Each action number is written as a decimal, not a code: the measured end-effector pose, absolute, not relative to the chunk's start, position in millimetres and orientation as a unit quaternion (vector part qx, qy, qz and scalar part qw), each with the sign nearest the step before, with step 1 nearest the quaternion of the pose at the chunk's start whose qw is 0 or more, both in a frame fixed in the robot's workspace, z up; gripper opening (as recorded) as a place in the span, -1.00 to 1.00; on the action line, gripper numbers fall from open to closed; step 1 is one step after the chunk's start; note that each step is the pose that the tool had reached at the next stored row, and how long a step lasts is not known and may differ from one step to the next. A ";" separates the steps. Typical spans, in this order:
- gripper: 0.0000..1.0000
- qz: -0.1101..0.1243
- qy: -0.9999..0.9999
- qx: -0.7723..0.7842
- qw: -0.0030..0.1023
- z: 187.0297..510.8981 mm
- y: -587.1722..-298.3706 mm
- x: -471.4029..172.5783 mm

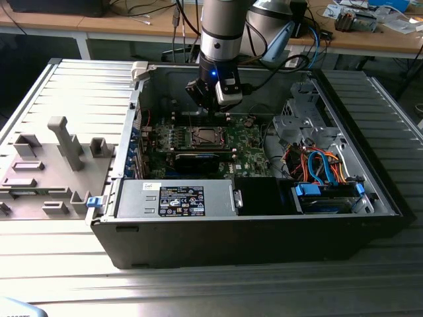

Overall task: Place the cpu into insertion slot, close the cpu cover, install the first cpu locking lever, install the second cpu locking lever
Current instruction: 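Install the first cpu locking lever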

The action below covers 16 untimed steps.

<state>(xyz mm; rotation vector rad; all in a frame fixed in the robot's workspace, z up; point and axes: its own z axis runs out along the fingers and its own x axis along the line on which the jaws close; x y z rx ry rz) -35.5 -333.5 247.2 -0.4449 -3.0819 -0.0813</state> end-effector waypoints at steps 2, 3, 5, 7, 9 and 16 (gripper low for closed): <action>-0.79 -0.026 -0.989 -0.142 0.013 247.2 -333.5 -35.5; -0.79 -0.026 -0.990 -0.142 0.013 247.2 -333.5 -35.5; -0.79 -0.026 -0.990 -0.141 0.013 247.2 -333.5 -35.5; -0.79 -0.026 -0.990 -0.141 0.013 247.2 -333.5 -35.5; -0.79 -0.026 -0.990 -0.140 0.013 247.2 -333.5 -35.5; -0.79 -0.026 -0.990 -0.137 0.013 247.2 -333.5 -35.5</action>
